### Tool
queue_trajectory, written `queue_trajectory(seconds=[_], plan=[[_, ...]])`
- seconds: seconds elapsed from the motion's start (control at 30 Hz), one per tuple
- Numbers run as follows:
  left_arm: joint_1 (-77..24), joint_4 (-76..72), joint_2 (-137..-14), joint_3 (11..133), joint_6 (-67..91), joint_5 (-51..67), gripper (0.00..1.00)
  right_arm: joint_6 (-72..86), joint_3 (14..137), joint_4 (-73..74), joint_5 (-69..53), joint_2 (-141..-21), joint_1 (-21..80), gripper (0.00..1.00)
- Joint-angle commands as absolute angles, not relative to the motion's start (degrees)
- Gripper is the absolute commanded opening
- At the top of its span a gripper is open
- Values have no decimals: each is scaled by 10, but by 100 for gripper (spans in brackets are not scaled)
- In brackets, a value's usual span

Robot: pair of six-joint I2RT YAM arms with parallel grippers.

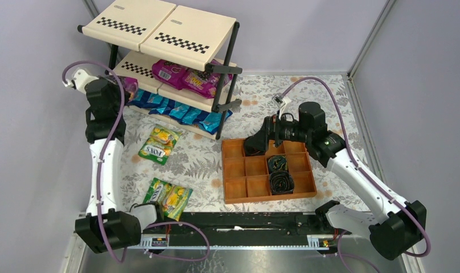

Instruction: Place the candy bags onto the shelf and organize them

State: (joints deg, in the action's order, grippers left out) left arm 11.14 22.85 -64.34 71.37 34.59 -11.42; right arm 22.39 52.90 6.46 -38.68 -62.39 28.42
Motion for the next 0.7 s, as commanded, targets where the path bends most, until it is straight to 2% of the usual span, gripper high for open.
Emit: queue_trajectory(seconds=[0.0, 0.33, 0.43, 0.67], plan=[[131, -31, -620, 665, 397, -107, 13, 223, 566, 54, -388, -623, 280, 100], [158, -339, -686, 557, 488, 26, 16, 195, 595, 104, -344, -614, 274, 100], [158, -394, -703, 536, 494, 53, 17, 202, 591, 93, -342, -615, 273, 100], [164, -435, -809, 581, 471, 121, 19, 215, 602, 78, -369, -629, 267, 100]])
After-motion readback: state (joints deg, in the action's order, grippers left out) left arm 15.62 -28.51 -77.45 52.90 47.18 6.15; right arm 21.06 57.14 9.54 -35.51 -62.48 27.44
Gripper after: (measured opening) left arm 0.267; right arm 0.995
